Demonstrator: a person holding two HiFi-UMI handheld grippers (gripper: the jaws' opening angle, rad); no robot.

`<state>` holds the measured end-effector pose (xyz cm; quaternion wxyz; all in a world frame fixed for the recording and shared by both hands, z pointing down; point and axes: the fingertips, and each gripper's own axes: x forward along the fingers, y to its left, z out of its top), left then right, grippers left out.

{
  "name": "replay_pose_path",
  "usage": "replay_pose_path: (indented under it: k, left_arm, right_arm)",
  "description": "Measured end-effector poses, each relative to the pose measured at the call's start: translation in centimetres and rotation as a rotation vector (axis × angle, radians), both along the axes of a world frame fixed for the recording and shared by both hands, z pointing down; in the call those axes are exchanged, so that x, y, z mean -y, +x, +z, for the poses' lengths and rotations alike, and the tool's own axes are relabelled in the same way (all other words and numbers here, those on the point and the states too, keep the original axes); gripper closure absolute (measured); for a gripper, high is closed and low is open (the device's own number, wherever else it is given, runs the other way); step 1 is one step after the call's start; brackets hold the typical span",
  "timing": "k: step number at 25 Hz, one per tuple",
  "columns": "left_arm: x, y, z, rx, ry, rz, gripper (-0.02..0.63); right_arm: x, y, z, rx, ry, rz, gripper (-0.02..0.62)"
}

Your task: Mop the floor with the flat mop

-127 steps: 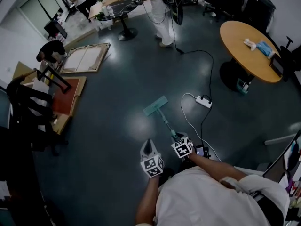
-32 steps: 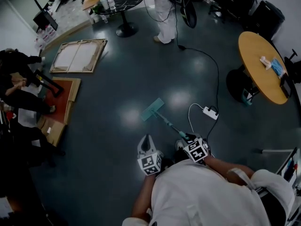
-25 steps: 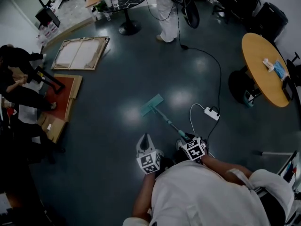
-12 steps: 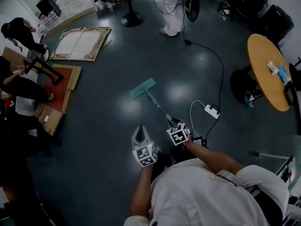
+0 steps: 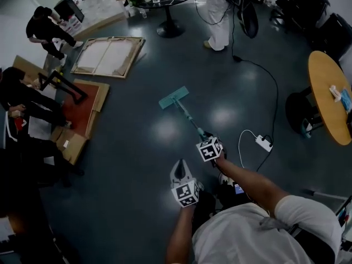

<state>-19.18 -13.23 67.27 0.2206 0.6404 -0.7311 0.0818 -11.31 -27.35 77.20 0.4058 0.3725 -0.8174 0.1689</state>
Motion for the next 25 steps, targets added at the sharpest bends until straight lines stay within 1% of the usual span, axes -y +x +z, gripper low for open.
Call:
replay_pose_path:
  k: [4,7,13,19,25]
  left_arm:
    - [0.4,-0.6,0.3,-0.007,-0.014,-0.014,0.601]
    - [0.5,-1.0,0.4,-0.006,-0.017,-0.019,0.601]
    - [0.8,-1.4,0.5,0.001,-0.019,-0.022,0.601]
    - [1.1,-0.8,0.6,0.006,-0.014,-0.02,0.601]
    - [1.7,0.8,0.8,0.004,-0.013,-0.002,0.601]
  right_arm:
    - [2.6,-2.1,1.7,-0.03,-0.01,0.003,0.485]
    - [4.3,-3.0,2.7,-0.045,0.001,0.013,0.485]
    - [6.1,-3.9,3.3,-0.037,0.002,0.022,0.485]
    - [5.5,-1.9,2.9,-0.036,-0.002,0.03,0.485]
    - [0.8,2.4,1.0,-0.025,-0.025,0.012,0.485]
